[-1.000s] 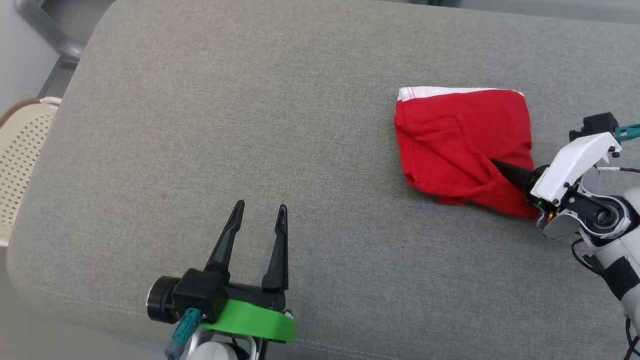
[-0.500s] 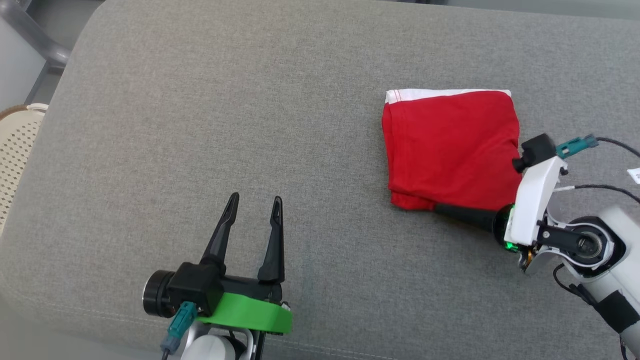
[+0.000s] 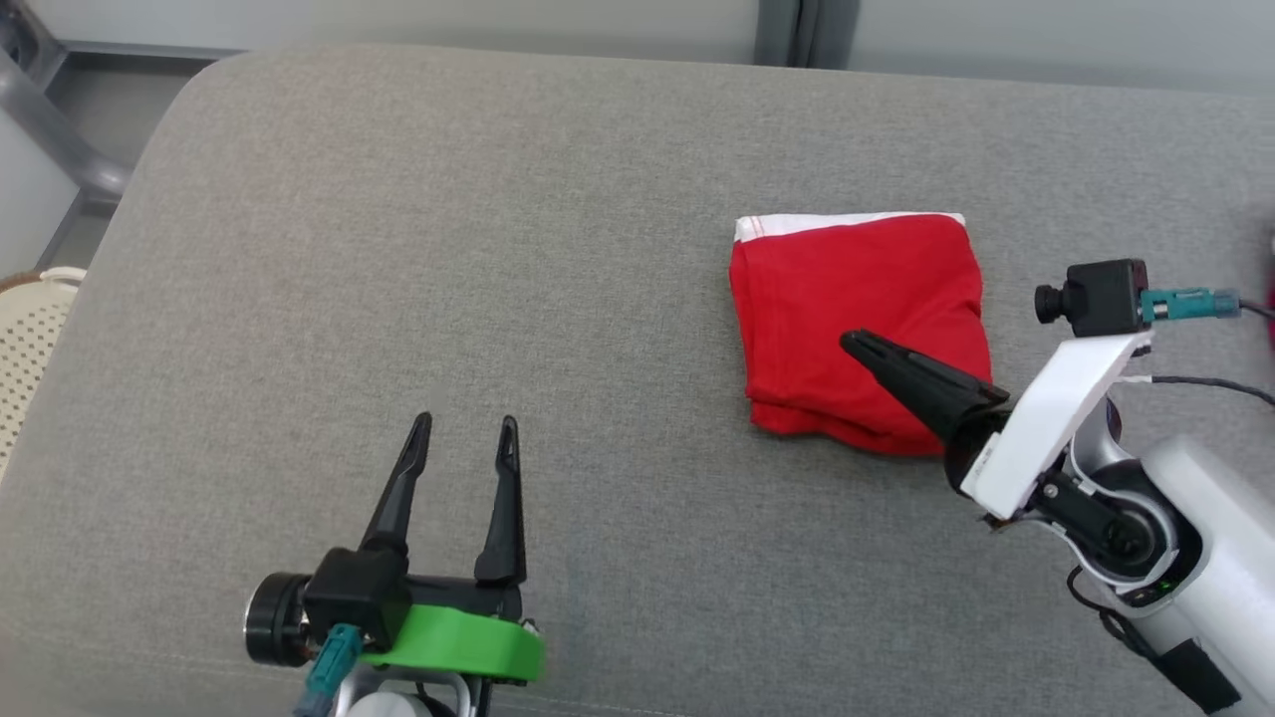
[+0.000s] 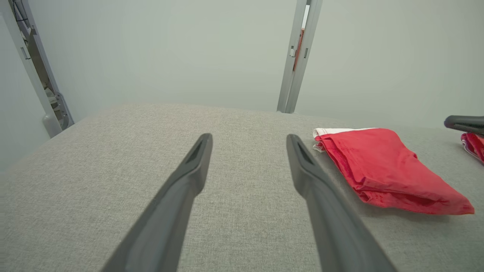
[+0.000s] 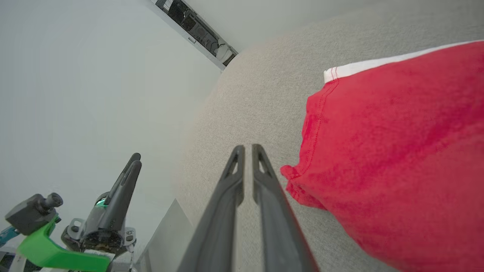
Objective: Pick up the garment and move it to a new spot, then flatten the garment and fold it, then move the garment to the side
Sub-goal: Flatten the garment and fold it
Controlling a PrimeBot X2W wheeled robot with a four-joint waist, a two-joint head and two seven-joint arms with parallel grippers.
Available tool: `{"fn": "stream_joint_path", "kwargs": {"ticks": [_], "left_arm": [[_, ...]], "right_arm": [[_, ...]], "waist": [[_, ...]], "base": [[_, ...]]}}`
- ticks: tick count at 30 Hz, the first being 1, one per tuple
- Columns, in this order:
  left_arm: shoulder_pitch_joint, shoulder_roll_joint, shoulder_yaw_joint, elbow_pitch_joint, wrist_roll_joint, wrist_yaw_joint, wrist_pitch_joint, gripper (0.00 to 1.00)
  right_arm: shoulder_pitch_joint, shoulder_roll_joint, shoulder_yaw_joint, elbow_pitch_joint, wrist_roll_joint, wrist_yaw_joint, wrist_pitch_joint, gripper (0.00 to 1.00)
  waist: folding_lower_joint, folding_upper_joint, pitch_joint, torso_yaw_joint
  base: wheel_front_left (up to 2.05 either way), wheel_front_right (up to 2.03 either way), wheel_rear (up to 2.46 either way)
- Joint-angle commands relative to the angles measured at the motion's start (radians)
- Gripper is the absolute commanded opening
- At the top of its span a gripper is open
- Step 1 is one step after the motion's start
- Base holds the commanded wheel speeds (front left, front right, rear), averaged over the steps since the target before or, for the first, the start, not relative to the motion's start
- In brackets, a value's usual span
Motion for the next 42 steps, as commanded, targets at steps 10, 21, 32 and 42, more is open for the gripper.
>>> {"fn": "stream_joint_path", "kwargs": {"ticks": [10,21,32,42], "left_arm": [[0.093,0.002,0.11,-0.006,0.039,-0.02,0.0,1.0],[0.165,0.002,0.173,0.003,0.035,-0.031,0.0,1.0],[0.219,0.002,0.192,-0.01,0.045,-0.033,0.0,1.0],[0.246,0.002,0.2,0.02,0.044,-0.031,0.0,1.0]], "right_arm": [[0.066,0.034,0.141,0.151,-0.262,0.0,-0.381,1.0],[0.16,0.234,-0.074,0.341,-0.755,0.0,-0.522,1.0],[0.385,0.388,-0.355,0.198,-1.035,0.0,-0.523,1.0],[0.467,0.42,-0.412,0.167,-1.052,0.0,-0.523,1.0]], "waist": [[0.0,0.0,-0.139,-0.15],[0.0,0.0,-0.201,-0.244],[0.0,0.0,-0.244,-0.256],[0.0,0.0,-0.266,-0.248]], "base": [[0.0,0.0,0.0],[0.0,0.0,0.0],[0.0,0.0,0.0],[0.0,0.0,0.0]]}}
